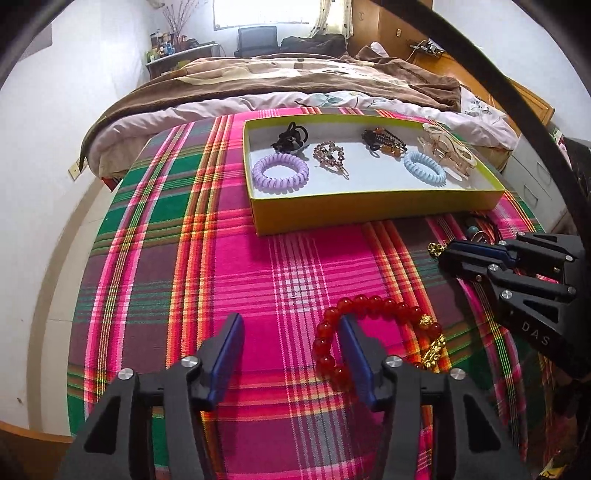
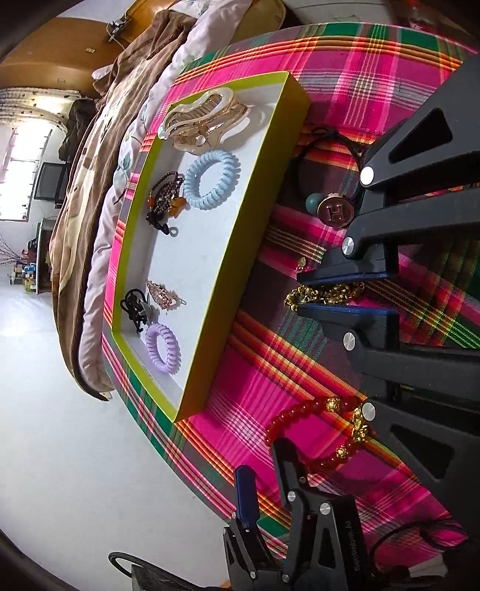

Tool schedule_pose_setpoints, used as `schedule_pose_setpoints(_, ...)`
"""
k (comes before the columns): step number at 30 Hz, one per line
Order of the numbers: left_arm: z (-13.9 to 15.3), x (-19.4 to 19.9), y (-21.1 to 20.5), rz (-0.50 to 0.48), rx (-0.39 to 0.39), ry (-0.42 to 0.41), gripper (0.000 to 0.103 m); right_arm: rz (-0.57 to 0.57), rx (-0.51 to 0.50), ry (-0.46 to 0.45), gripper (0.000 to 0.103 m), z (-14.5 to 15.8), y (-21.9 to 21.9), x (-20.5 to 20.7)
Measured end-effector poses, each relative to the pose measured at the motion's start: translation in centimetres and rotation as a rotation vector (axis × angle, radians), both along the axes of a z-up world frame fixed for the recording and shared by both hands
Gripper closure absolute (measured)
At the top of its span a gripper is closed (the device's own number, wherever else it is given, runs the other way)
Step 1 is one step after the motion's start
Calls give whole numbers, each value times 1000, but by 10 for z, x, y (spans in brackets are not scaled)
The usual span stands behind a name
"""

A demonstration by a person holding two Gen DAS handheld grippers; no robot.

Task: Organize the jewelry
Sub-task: 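Carry the red bracelet and gold chain into the tray and open both grippers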

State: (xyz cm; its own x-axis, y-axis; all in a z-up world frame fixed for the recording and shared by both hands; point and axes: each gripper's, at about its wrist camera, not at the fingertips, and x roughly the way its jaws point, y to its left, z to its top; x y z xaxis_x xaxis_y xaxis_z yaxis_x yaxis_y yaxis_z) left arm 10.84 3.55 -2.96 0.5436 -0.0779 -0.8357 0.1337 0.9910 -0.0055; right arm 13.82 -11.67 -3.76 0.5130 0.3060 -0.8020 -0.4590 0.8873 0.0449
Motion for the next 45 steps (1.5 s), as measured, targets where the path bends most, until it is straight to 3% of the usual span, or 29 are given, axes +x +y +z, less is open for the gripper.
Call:
schedule_pose_setpoints(4,1,0,2,11,1,-8,67,-6,13,1,94,0,-2,-1)
schedule_pose_setpoints(9,2,-1,2,10,-4,-6,93,-12,22,5,94,1,-3,-2)
schedule_pose_setpoints(18,7,-3,6,25,-54,-16,93,-19,46,-8,98,7,-8,-2)
schedule_pose_setpoints(36,55,-5,9,9,-158,-117,93,-37,163,-89,98,48,-30,-11)
schedule_pose_setpoints(45,87,1,3,-22,-155,-180,93,-41,187,-147,98,78,-37,-10)
